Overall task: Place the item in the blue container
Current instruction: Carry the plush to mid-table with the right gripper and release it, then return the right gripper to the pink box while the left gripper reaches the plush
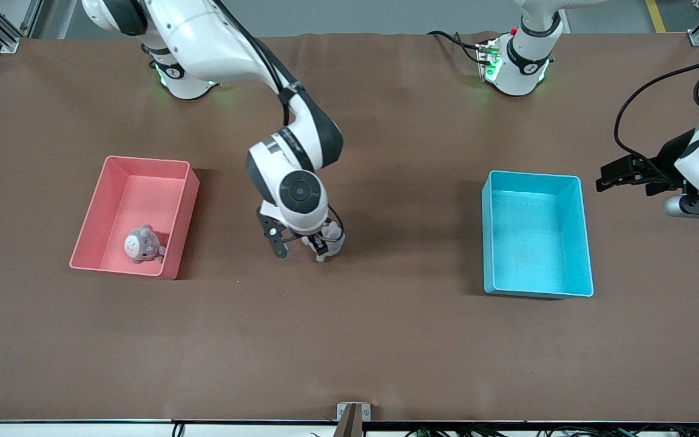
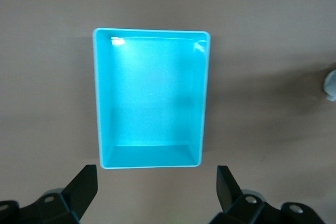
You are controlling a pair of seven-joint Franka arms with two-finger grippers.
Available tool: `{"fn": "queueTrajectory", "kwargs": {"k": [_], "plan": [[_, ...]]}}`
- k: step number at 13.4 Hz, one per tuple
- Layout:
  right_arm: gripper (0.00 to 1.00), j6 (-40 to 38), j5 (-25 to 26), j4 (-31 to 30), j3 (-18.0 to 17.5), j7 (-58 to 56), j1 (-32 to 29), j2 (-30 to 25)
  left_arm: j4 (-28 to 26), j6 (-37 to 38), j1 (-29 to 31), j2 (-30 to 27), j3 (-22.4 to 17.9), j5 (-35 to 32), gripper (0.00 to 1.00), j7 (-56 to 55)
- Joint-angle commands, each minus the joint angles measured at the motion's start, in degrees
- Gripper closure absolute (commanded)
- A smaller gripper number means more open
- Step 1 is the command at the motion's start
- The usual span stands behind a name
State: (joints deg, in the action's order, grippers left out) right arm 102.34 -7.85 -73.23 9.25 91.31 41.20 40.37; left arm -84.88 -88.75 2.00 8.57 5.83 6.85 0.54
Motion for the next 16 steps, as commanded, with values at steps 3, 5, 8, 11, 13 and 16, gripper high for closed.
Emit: {"fn": "queueTrajectory", "kwargs": {"k": [3,5,8,11,13,16], "plan": [[0.00,-5.3,5.3,-13.6,-0.6,-22.9,-9.7,-17.9,0.5,-3.7,-4.4,4.7,0.7,4.1,0.00,-7.6],[0.00,-2.2,5.7,-21.0,-0.6,-32.8,-14.8,-23.9,0.5,-7.8,-9.8,7.3,0.7,4.0,0.00,-16.6],[0.00,4.2,5.7,-32.6,-0.6,-48.6,-24.4,-30.9,0.6,-15.5,-16.8,11.7,0.7,3.8,0.00,-23.6],[0.00,10.8,5.7,-40.5,-0.7,-63.8,-34.1,-33.2,0.8,-25.6,-23.6,17.7,0.7,3.8,0.00,-29.3],[0.00,13.3,5.7,-41.6,-0.7,-69.7,-38.0,-33.0,1.0,-31.8,-28.2,20.9,0.6,3.7,0.00,-35.7],[0.00,20.4,5.7,-41.6,-0.8,-76.6,-41.3,-30.7,1.1,-40.7,-32.7,25.7,0.6,3.8,0.00,-41.9]]}}
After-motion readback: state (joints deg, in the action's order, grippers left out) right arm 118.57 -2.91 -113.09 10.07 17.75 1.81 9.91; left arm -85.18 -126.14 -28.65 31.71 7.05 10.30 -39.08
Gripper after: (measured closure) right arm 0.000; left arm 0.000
